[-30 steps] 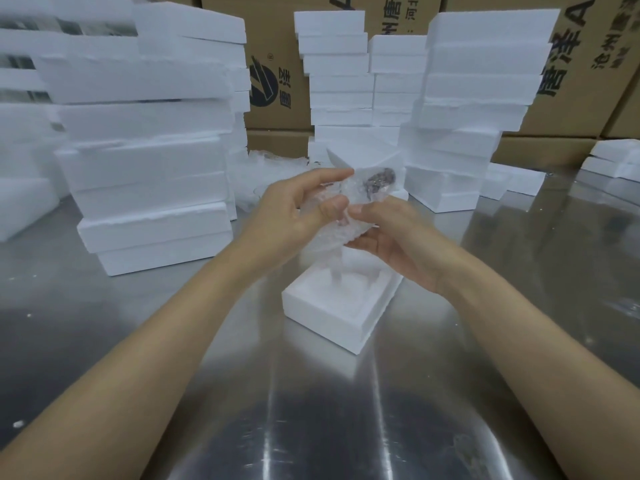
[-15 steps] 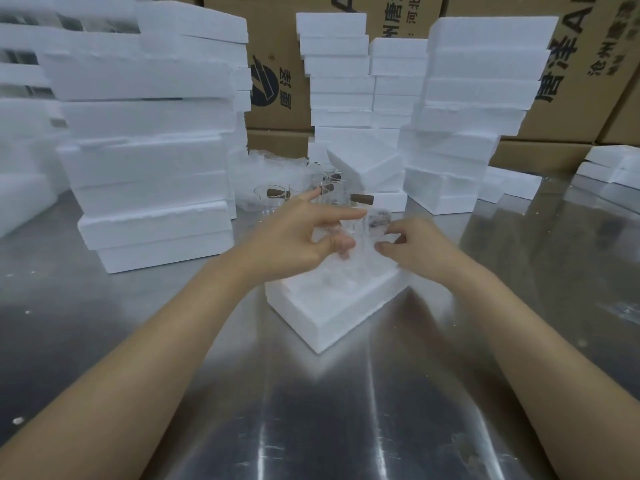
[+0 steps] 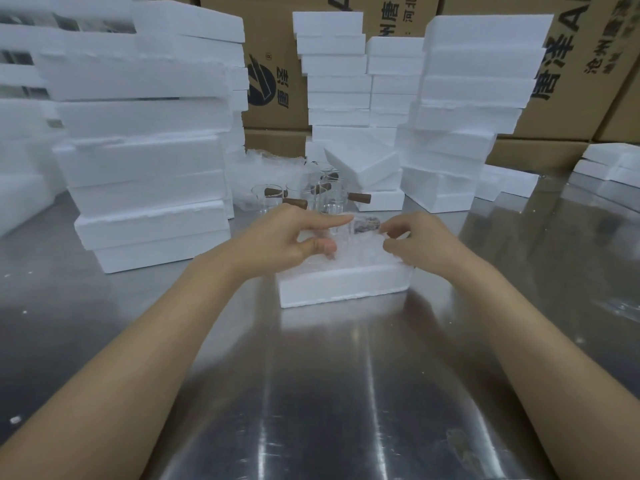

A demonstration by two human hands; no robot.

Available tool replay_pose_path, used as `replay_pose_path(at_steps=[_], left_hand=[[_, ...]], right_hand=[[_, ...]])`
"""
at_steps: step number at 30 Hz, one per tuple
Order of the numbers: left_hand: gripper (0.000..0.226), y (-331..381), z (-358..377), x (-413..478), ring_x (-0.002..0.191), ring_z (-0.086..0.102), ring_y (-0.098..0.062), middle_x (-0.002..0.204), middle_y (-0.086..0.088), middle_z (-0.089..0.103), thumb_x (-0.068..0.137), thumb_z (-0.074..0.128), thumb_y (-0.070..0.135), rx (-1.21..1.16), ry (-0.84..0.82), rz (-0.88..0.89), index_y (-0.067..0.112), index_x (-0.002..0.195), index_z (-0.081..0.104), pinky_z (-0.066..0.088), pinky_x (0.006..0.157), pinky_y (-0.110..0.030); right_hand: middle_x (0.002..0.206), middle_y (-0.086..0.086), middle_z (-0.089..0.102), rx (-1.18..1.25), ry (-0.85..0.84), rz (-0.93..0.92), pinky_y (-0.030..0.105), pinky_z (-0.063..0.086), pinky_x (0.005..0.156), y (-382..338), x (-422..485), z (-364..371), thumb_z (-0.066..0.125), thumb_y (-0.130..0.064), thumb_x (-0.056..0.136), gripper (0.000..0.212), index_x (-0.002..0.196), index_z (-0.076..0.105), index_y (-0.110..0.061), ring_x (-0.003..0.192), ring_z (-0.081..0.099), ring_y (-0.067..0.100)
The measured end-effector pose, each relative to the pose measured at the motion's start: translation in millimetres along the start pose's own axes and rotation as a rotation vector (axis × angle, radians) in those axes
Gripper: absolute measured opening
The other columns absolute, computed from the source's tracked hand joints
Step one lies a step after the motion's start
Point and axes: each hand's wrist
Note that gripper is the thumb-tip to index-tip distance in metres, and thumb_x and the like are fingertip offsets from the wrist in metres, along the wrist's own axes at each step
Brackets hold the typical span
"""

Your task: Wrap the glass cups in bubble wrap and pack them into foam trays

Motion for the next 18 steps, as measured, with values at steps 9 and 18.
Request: replay_pose_path(at_steps=[9,18], left_hand=[[0.047,-10.2,-8.2,-0.2,0.112,0.058,-0.005,0.118,0.010,0.068,0.092,0.064,0.025,0.120,-0.069,-0.052,0.035,0.136,0.051,0.036,0.086,-0.015],[0.043,-23.1,11.8,-2.9,0.141,0.022,-0.013,0.121,0.013,0.059,0.097,0.055,0.029,-0.048,-0.073,-0.094,0.034,0.139,0.047,0.013,0.108,-0.020]], right_hand=[[0.095,0.002,0.063,0.001,0.071,0.042,0.013,0.041,0.050,6.0,2.9,2.6,0.065,-0.018,0.081,0.026,0.107,0.068,-0.017,0.062,0.057,0.007],[0.085,-0.002,0.056,0.001,0.227,0.022,0.000,0.034,0.053,12.9,6.8,15.6,0.064,-0.018,0.081,0.024,0.104,0.069,-0.015,0.067,0.048,-0.001]])
Point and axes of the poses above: each hand's wrist, its own x-axis towards the middle knuckle, its own z-axis out of the palm, y = z × x
